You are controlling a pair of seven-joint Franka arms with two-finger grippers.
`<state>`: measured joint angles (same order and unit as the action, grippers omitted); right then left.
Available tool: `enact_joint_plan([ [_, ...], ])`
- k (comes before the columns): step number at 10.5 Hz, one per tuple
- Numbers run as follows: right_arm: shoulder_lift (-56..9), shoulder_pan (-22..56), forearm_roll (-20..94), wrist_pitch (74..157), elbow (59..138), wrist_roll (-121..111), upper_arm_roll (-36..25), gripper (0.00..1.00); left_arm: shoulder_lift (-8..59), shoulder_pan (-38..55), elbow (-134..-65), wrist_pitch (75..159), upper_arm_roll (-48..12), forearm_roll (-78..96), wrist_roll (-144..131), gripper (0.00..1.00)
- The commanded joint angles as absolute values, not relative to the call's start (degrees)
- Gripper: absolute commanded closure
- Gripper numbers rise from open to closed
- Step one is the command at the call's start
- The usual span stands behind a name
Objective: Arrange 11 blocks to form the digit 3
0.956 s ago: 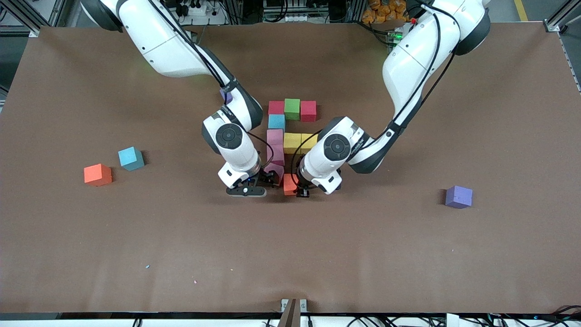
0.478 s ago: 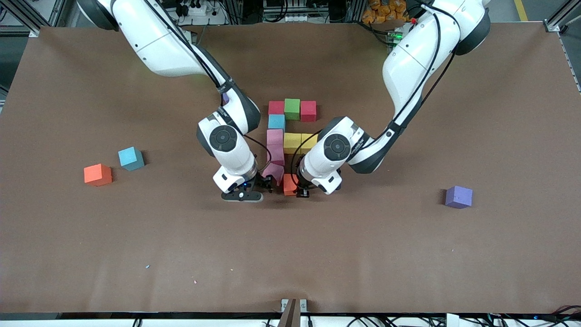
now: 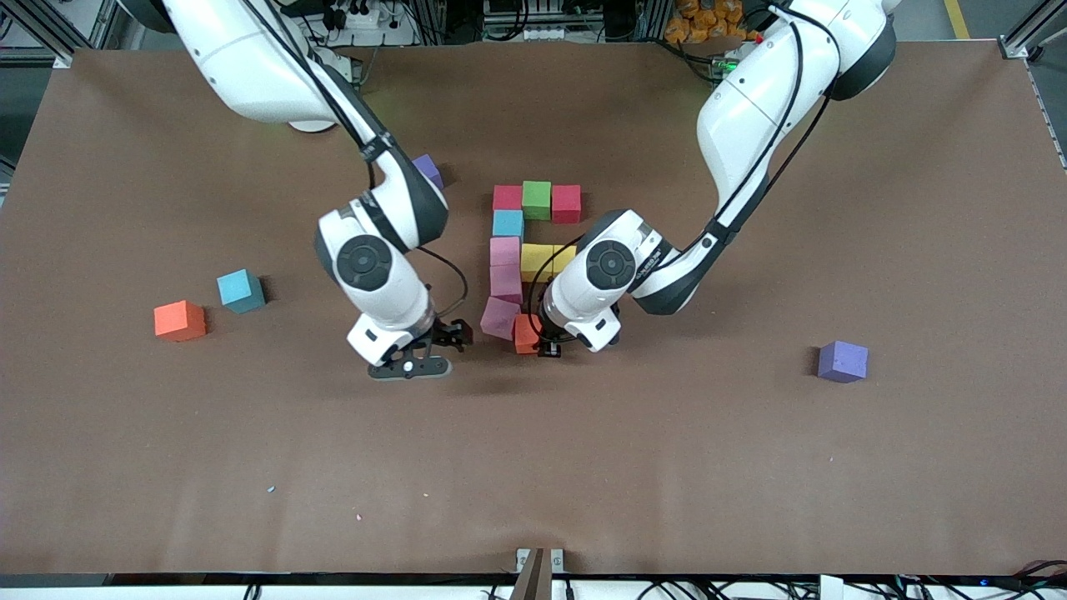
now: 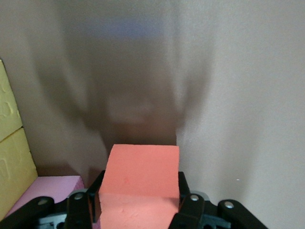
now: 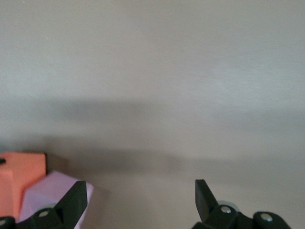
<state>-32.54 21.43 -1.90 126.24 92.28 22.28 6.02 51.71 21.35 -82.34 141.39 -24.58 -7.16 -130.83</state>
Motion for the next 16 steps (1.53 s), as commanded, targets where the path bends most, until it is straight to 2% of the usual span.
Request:
enact_joint_plan([
  [1, -25.43, 15.58, 1.66, 116.84, 94.04, 12.87, 7.47, 0.0, 51.24, 21.8, -82.62, 140.71, -24.08, -6.86, -131.84, 0.97],
  [4, -18.48, 9.34, 2.54, 107.77, 94.13, 1.95, 6.33, 0.0, 50.98, 21.71, -82.97, 138.78, -23.99, -7.03, -131.75, 0.97],
  [6, -15.04, 6.34, 3.6, 105.39, 94.83, 1.32, 2.66, 0.0, 50.89, 21.8, -83.06, 138.69, -23.99, -7.03, -131.75, 0.97],
  [9, -9.16, 2.04, 3.6, 97.94, 95.36, -13.33, -1.65, 0.0, 50.98, 22.5, -83.49, 138.69, -23.99, -7.03, -131.84, 0.97],
  [11, -2.67, -1.92, 2.47, 91.79, 95.27, -16.51, -2.02, 0.0, 50.89, 22.5, -84.2, 137.91, -23.99, -7.03, -131.75, 0.97],
  [12, -0.11, -4.2, 2.37, 87.32, 94.14, -16.44, -1.93, 0.0, 50.8, 22.33, -84.2, 137.03, -23.99, -7.03, -131.66, 0.97],
  [14, -0.08, -5.45, -0.15, 79.67, 86.79, -16.09, -1.93, 0.0, 50.71, 22.32, -84.2, 135.36, -23.99, -7.12, -131.57, 0.97],
  [16, -0.09, -5.27, -1.41, 77.96, 82.46, -14.6, -1.85, 0.0, 50.71, 22.41, -84.2, 135.09, -24.08, -7.03, -131.75, 0.97],
])
